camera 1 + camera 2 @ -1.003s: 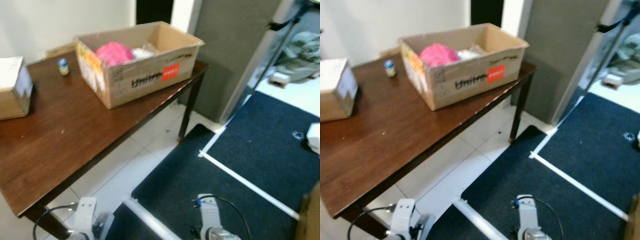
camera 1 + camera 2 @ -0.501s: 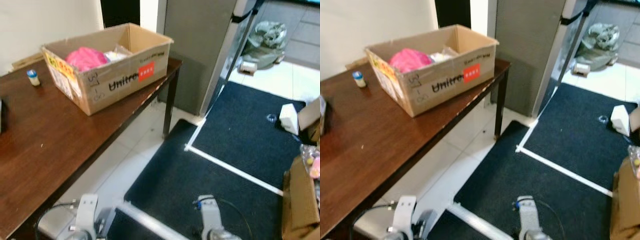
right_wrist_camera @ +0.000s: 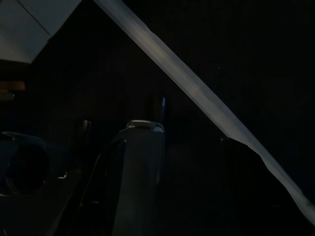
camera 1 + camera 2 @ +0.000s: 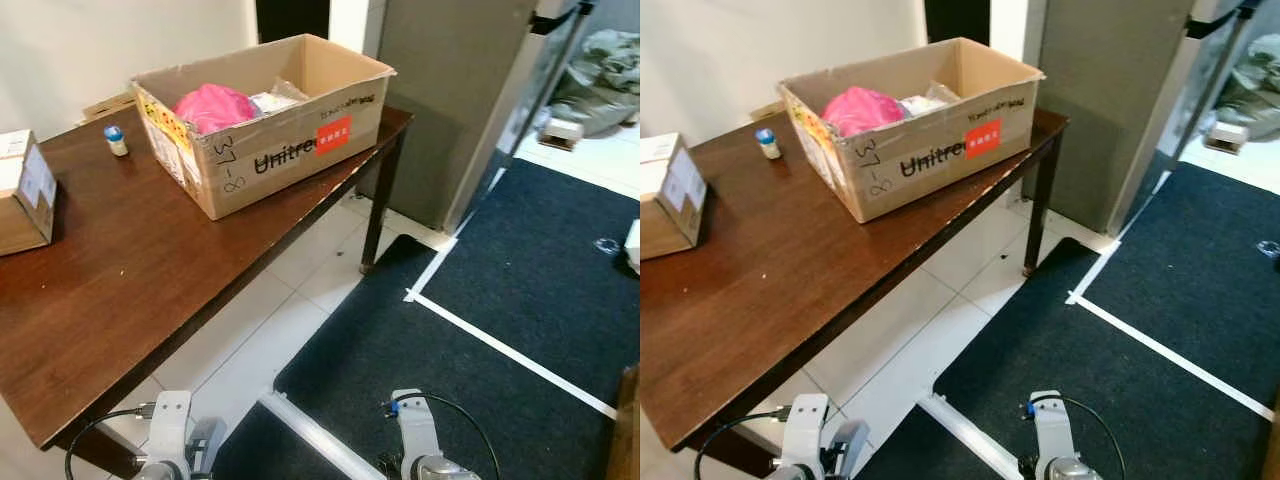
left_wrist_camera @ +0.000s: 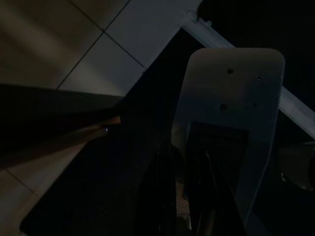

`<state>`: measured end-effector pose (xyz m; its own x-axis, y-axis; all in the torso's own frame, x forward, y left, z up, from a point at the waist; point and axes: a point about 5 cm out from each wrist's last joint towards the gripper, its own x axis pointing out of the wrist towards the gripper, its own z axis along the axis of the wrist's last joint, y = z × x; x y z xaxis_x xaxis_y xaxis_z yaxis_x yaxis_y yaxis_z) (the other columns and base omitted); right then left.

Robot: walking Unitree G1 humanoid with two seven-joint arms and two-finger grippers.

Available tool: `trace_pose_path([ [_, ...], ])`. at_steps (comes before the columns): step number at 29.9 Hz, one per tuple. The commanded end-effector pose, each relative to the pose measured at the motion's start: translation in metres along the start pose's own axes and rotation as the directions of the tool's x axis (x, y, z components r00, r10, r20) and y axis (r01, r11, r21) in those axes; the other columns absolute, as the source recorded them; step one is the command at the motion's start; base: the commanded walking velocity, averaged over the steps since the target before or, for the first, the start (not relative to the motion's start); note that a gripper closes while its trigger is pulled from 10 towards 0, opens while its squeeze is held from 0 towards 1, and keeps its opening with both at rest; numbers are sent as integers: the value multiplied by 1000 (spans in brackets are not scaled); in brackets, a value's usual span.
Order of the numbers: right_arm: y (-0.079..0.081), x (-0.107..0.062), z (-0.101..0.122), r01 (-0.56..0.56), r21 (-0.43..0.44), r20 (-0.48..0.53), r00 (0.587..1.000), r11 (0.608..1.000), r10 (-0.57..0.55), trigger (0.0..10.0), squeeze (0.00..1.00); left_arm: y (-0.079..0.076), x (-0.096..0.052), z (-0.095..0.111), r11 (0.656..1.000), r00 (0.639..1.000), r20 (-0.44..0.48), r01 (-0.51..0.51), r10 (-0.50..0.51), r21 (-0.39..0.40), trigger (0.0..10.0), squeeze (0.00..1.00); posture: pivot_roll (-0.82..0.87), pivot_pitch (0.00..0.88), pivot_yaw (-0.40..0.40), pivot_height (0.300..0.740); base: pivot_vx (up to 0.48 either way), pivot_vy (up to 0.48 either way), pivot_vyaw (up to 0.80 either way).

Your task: Picking trash to rubbish bin

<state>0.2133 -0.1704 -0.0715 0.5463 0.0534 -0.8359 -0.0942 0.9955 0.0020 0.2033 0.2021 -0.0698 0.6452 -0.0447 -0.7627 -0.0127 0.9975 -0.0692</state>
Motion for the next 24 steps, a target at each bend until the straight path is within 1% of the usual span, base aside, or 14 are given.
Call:
trace_pose_path([
  [1,-4,-2,-13,14,-3,-29,999,1000,-14,10000,0,4,-2,-5,1000,1000,-12,-18,18,-19,10000,0,-77,98,22,740,0,-480,0],
  [5,-7,-3,-21,19,0,-39,999,1000,-19,10000,0,4,-1,-3,999,1000,-5,-18,18,-26,10000,0,-77,98,22,740,0,-480,0],
  [6,-8,-3,-22,10,1,-26,1000,1000,-10,10000,0,2,0,3,999,1000,7,-13,13,-31,10000,0,-78,100,23,740,0,-480,0],
  [13,-8,-5,-27,2,2,-14,1000,1000,-2,10000,0,-2,3,13,999,999,34,-1,2,-34,10000,0,-79,103,24,740,0,-480,0],
  [16,-8,-4,-26,0,2,-12,1000,1000,0,10000,0,-4,4,19,999,999,52,5,-3,-36,10000,0,-79,104,25,740,0,-480,0],
  [24,-7,-4,-20,-1,3,-2,1000,1000,1,10000,0,-6,5,25,999,997,75,15,-12,-36,10000,0,-80,106,29,740,0,-480,0],
])
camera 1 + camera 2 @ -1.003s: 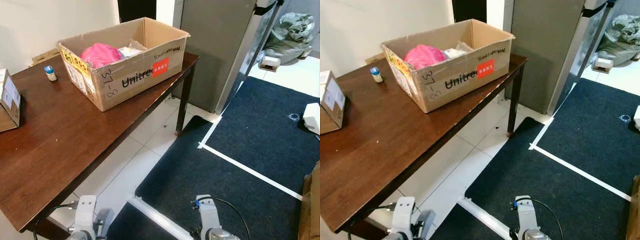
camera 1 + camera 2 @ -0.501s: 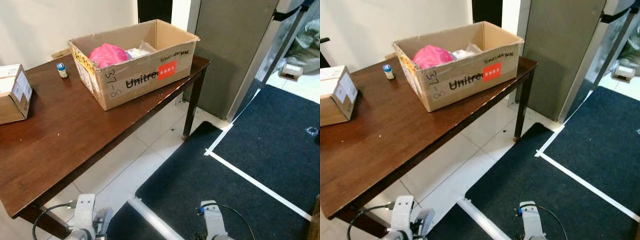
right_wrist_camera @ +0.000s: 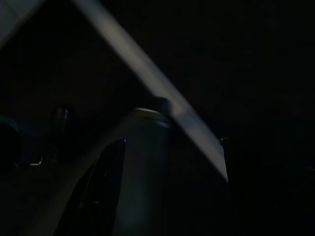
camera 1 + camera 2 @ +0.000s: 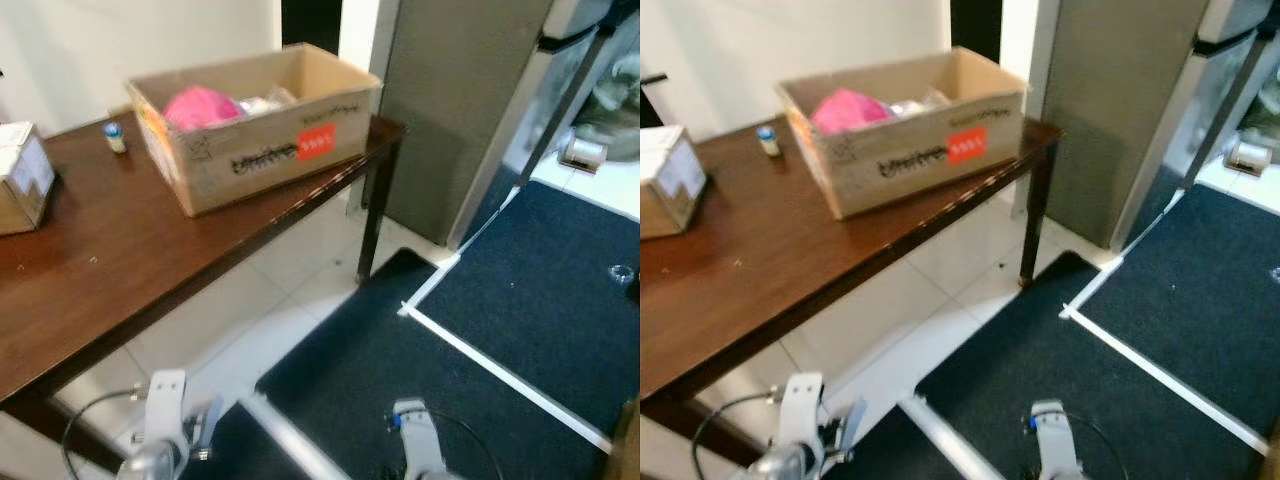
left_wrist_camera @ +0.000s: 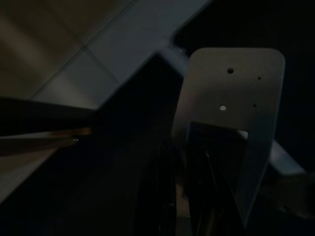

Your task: Picking trash to rubbish bin

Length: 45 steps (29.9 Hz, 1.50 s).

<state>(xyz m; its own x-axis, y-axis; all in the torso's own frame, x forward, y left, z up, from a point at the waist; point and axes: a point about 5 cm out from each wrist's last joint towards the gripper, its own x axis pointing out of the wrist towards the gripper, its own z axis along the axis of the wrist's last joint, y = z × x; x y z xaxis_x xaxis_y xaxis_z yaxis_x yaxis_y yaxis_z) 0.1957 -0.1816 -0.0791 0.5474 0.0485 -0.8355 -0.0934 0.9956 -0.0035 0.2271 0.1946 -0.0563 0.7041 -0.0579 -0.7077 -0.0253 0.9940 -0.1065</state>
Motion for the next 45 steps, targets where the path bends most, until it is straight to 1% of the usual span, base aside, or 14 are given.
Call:
trace_pose_path([
  [1,2,0,1,-7,5,-1,1000,1000,7,10000,0,3,-1,0,1000,1000,-1,-4,4,-2,10000,0,-80,106,28,740,0,-480,0],
  [18,3,1,4,-6,2,7,1000,1000,6,10000,0,-3,0,4,1000,1000,13,7,-7,0,10000,0,-88,106,30,740,0,-471,0],
  [19,3,1,4,-6,2,8,1000,1000,6,10000,0,-3,0,4,1000,1000,14,7,-7,-9,10000,0,-88,106,30,740,0,0,0],
  [23,3,1,5,-5,3,10,1000,1000,5,10000,0,-4,1,6,1000,1000,14,10,-10,-2,10000,0,-91,106,33,740,0,0,0],
  [25,3,1,5,-5,3,10,1000,1000,5,10000,0,-5,1,5,1000,1000,-3,10,-10,8,10000,0,-91,107,33,740,0,0,0],
  [26,3,1,5,-5,4,11,1000,1000,5,10000,0,-5,1,4,1000,1000,-11,12,-12,-3,10000,0,-91,106,33,740,0,480,0],
  [35,4,1,7,-10,3,16,1000,1000,10,10000,0,-4,0,2,1000,1000,-19,17,-17,5,10000,0,-88,109,32,740,0,480,0],
  [36,5,1,7,-12,3,18,1000,1000,12,10000,0,-3,0,2,1000,1000,-12,14,-14,-12,10000,0,-87,109,31,740,0,480,0],
  [39,6,2,8,-14,1,19,1000,1000,14,10000,0,-1,-1,1,1000,1000,-20,1,-1,6,10000,0,-87,109,30,740,0,0,0],
  [40,6,2,8,-15,1,19,1000,1000,15,10000,0,-1,-1,0,999,1000,-16,-2,2,32,10000,0,-87,109,30,740,0,0,0],
  [45,6,2,8,-15,1,20,1000,1000,15,10000,0,-1,-1,2,999,1000,8,1,-1,45,10000,0,-88,110,31,740,0,0,0],
])
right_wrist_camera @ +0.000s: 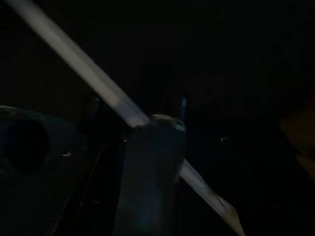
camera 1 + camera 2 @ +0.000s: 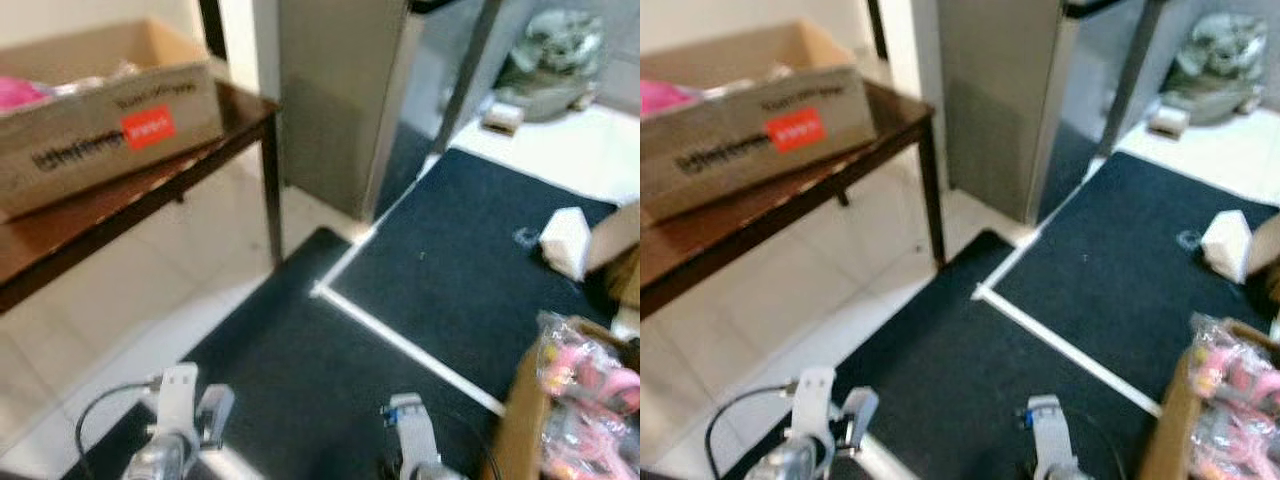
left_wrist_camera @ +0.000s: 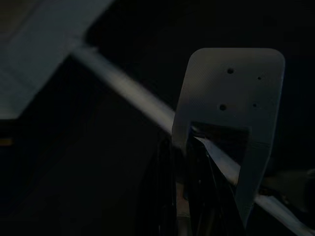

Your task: Picking trash to rubbish bin

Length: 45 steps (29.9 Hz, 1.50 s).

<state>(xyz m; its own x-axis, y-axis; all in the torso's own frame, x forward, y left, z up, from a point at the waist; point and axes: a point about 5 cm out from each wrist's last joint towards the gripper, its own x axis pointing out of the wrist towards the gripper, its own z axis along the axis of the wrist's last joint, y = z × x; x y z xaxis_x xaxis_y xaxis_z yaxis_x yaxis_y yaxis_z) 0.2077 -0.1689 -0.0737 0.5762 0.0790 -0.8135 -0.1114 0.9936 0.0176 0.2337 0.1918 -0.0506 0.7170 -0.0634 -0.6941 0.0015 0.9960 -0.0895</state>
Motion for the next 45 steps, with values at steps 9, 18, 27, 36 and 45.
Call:
trace_pose_path([
  [9,-6,-2,-7,15,9,-19,1000,1000,-15,10000,0,0,-1,-4,1000,1000,5,3,-3,22,10000,0,-90,112,39,740,0,0,0],
  [18,-8,-2,-6,34,-58,-9,999,998,-35,10000,0,1,-1,-6,999,1000,3,-4,4,48,10000,0,-91,105,43,740,0,0,0],
  [27,-3,0,3,26,-79,10,1000,997,-25,10000,0,0,0,-4,1000,1000,6,-4,4,29,10000,0,-90,107,40,740,0,0,711],
  [36,-4,0,6,24,-90,18,1000,996,-23,10000,0,0,0,-2,1000,1000,14,-10,9,28,10000,0,-87,98,39,740,0,0,800],
  [45,-7,0,8,34,-84,25,999,996,-32,10000,0,1,1,2,1000,1000,19,-6,5,22,10000,0,-95,95,44,740,0,0,800],
])
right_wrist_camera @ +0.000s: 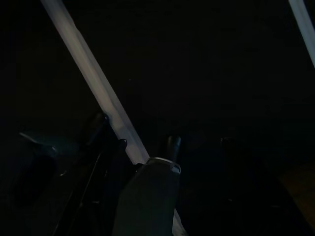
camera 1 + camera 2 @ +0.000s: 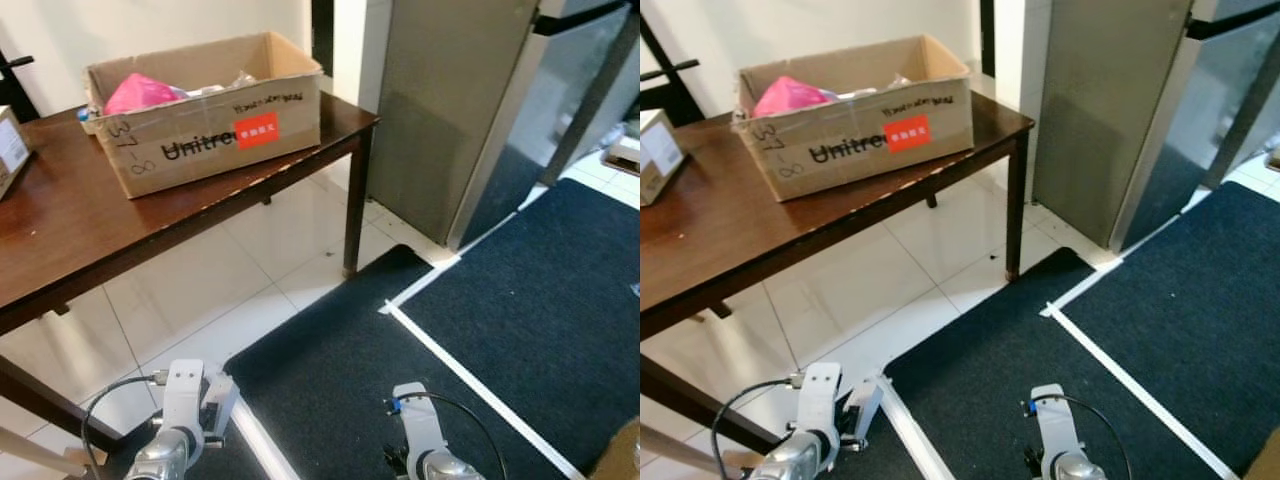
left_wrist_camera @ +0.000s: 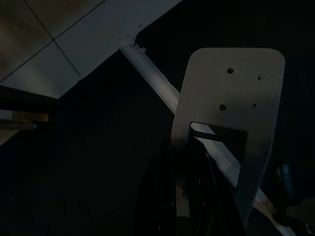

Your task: Picking trash to rubbish bin

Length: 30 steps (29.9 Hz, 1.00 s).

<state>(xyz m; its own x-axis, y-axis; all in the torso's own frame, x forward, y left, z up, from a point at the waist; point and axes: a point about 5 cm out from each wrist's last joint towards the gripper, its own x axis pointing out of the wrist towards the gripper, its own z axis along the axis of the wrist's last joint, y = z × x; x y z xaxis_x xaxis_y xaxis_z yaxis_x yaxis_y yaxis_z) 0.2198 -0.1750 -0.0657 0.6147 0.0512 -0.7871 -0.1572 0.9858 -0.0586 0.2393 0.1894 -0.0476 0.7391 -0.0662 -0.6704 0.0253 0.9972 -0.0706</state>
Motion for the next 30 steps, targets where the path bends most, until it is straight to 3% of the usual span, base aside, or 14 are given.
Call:
trace_pose_path([
  [1,1,-1,-6,2,-1,-19,1000,1000,-2,10000,0,4,-1,-4,1000,1000,-13,-11,11,-2,10000,0,-95,95,44,740,0,0,800],
  [7,-5,-2,-8,43,53,-23,999,998,-42,10000,0,2,0,-2,1000,1000,-12,-8,8,4,10000,0,-94,98,44,740,0,0,267],
  [23,-6,0,2,31,30,6,999,999,-31,10000,0,1,0,1,1000,1000,5,-5,5,-17,10000,0,-95,99,42,740,0,0,0],
  [30,-4,0,4,25,26,16,1000,999,-26,10000,0,0,1,1,1000,1000,5,4,-4,-20,10000,0,-98,94,42,740,323,0,0],
])
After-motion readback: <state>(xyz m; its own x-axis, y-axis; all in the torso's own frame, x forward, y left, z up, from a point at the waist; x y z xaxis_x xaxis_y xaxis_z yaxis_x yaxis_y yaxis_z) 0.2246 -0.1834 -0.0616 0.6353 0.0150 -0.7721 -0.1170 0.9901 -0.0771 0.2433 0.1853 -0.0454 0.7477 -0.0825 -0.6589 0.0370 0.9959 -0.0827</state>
